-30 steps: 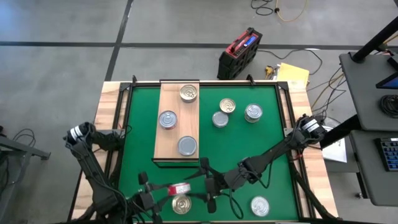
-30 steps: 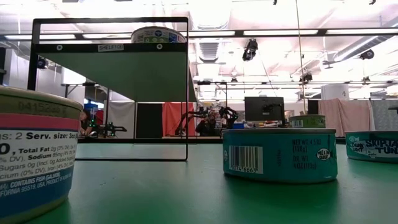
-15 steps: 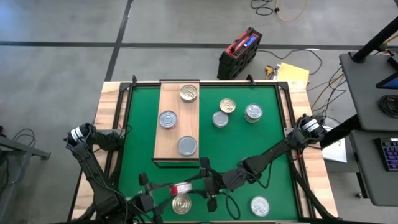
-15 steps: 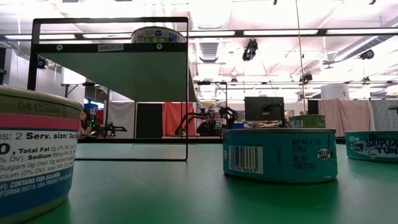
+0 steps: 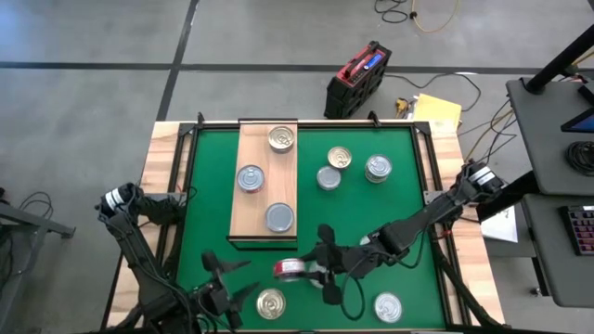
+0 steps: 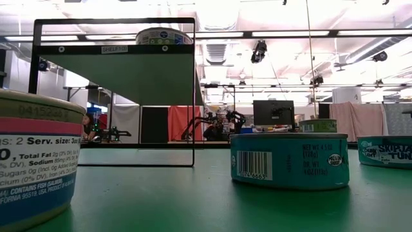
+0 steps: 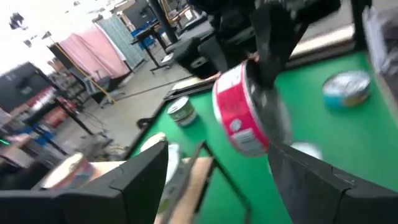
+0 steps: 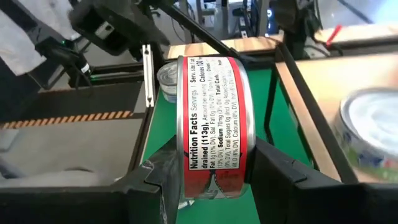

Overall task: Stack canned seafood by type on shelf
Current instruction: Stack the red tuna can on top of the red tuna can on the shelf

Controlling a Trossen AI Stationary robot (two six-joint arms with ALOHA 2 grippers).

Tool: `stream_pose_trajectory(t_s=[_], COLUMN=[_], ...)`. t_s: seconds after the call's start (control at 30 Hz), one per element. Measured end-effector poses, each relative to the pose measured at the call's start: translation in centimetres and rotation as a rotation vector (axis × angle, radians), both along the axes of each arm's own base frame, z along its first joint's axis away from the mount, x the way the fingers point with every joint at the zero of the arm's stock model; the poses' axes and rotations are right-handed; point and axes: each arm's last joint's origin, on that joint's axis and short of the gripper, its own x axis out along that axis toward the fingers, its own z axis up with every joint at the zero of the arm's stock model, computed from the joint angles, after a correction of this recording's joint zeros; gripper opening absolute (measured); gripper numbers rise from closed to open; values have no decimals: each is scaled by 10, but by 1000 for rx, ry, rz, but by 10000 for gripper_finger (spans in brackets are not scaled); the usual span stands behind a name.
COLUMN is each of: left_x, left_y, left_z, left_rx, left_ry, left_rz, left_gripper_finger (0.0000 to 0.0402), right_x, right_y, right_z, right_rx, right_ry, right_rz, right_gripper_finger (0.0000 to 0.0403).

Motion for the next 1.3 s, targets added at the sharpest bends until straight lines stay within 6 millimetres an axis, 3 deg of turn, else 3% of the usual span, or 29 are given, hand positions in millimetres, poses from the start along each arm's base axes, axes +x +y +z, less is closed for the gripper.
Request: stream_pose_trajectory(t_s=[0.2,0.83,1.03,1.3], left_x=[-4,-4,2,21], left_y=[7,7,-3,-32], left_z=[-2,-3,-9,-27], left_rx=[93,138,220,569], left_ry=[60,97,149,220], left_rz=[1,-13,-59,-113], left_gripper_finger=[252,246,246,246], right_x=[-5,-24,-28,-28], right_y=[-2,-7,-10,-31], right_z=[-22,-51,-42,-14], right_rx=[78,359,465,649], right_ry=[32,-40,-11,1], right_rz=[-37,46,123,215], right_gripper_finger=[140,140,140,140])
